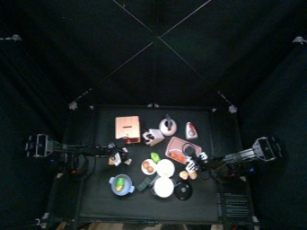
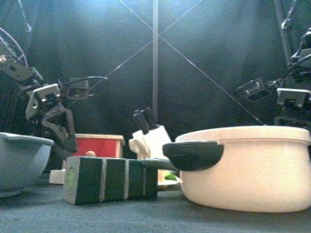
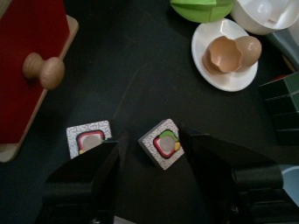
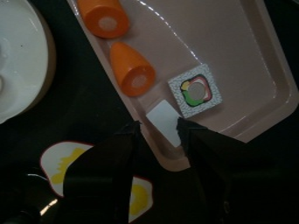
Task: Grab white sushi piece from plate
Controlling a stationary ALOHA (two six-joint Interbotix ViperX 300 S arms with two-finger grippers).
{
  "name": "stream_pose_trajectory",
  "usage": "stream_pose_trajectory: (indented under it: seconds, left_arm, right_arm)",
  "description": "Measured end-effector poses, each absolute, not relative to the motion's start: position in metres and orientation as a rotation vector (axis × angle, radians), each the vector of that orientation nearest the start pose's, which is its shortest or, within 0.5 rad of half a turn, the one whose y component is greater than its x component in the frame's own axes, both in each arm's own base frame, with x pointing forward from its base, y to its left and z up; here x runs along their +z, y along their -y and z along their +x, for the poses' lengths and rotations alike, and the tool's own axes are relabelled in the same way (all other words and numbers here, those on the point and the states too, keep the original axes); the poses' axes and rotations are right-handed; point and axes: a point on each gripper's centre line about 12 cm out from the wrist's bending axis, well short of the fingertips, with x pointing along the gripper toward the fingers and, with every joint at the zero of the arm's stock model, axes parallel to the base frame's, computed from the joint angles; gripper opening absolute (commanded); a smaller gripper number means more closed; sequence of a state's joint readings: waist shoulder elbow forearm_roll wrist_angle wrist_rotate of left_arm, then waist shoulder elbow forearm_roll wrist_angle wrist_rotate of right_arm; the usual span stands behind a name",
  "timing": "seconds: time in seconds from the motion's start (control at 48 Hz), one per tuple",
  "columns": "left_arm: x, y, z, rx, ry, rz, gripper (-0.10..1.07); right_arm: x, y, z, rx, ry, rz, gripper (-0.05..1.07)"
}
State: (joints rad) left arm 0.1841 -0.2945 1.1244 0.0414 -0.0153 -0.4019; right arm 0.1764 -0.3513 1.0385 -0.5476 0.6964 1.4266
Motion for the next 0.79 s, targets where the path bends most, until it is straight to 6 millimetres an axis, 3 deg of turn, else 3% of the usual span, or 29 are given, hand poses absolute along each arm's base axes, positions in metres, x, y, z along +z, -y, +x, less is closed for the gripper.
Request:
stream_pose_trajectory:
  seconds: [0.271,0.792]
  left_arm:
    - [0.124,-0.0467,0.2492,0.32,-0.773,-0.417,0.86]
    - [0.1237,-0.0467,0.2492,0.32,-0.775,-0.415,0.86]
  right_arm:
    - [0.1398,0.0048,0.2167,-0.725,-1.022,0.493,0.78]
    - [0.1298,0.0035,0.2082,-0.702,-1.035,0.508,0.78]
